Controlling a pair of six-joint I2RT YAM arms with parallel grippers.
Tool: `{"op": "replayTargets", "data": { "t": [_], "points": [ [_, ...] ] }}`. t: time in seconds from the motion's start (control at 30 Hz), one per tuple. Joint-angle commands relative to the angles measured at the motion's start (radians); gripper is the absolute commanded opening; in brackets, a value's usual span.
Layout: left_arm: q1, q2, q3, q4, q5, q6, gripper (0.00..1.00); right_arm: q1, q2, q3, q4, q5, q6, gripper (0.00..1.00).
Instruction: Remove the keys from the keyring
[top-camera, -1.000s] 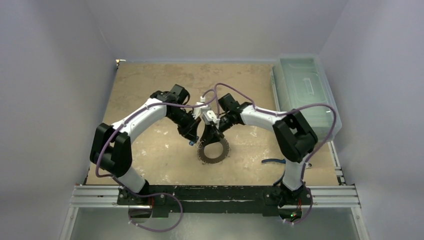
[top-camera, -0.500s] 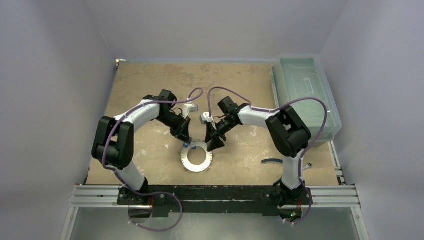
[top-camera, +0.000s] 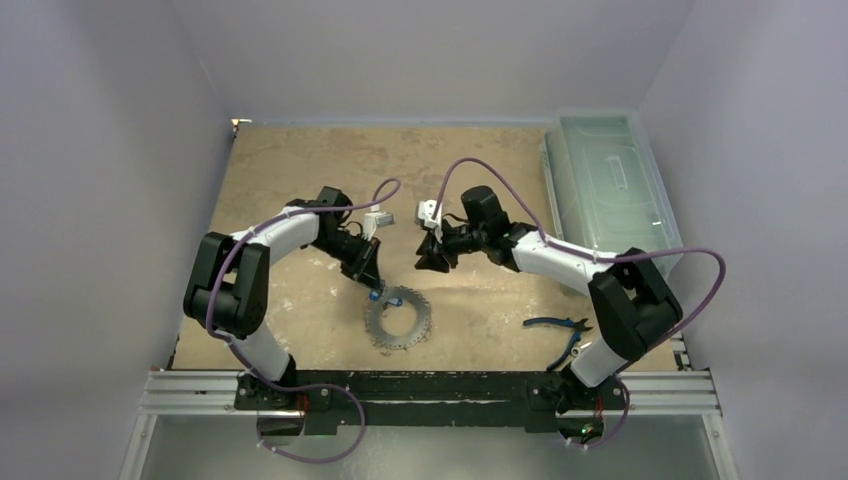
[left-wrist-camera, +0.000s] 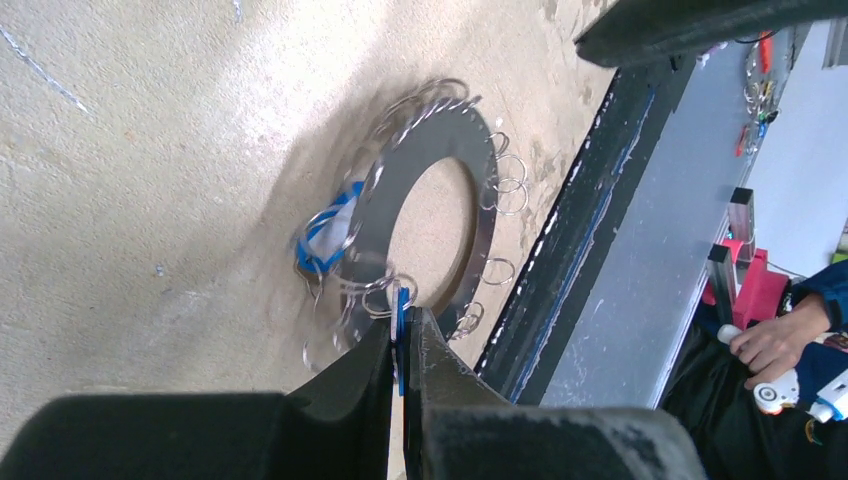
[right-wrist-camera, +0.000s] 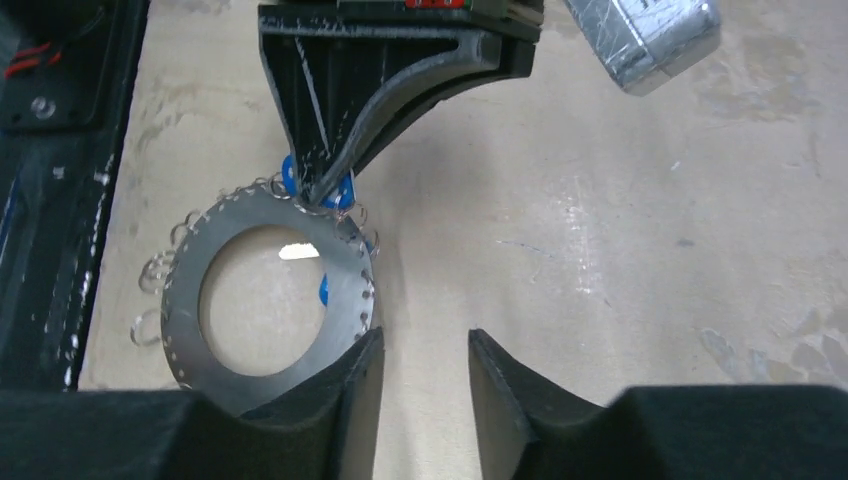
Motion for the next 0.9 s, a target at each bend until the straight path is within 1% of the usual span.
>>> {"op": "replayTargets", "data": {
  "t": [0.0, 0.17, 0.33, 0.47, 0.6, 0.7, 0.87],
  "points": [
    [0.009, -0.028, 0.006, 0.030, 0.052, -0.037, 0.00, 0.071, -0.061, -0.077, 0.268, 0.132, 0.203, 0.36],
    [0.009, -0.032, 0.005, 0.037, 0.066, -0.061, 0.00, 0.169, -0.010, -0.075, 0.327, 0.230, 0.226, 0.36],
    [0.009, -0.040, 0.008, 0.032, 0.057, -0.064, 0.00, 0.212, 0.026, -0.083, 0.381, 0.232, 0.274, 0.40],
    [0.010, -0.043, 0.012, 0.019, 0.051, -0.058, 0.00, 0.227, 0.039, -0.116, 0.420, 0.242, 0.297, 0.41],
    [0.012, -0.041, 0.013, 0.019, 0.055, -0.059, 0.00, 0.234, 0.054, -0.135, 0.466, 0.307, 0.355, 0.42],
    [0.013, -0.044, 0.012, 0.020, 0.057, -0.058, 0.00, 0.236, 0.059, -0.166, 0.510, 0.324, 0.392, 0.43],
    [0.018, -0.049, 0.013, 0.019, 0.073, -0.065, 0.00, 0.248, 0.092, -0.166, 0.539, 0.341, 0.421, 0.42]
  ]
}}
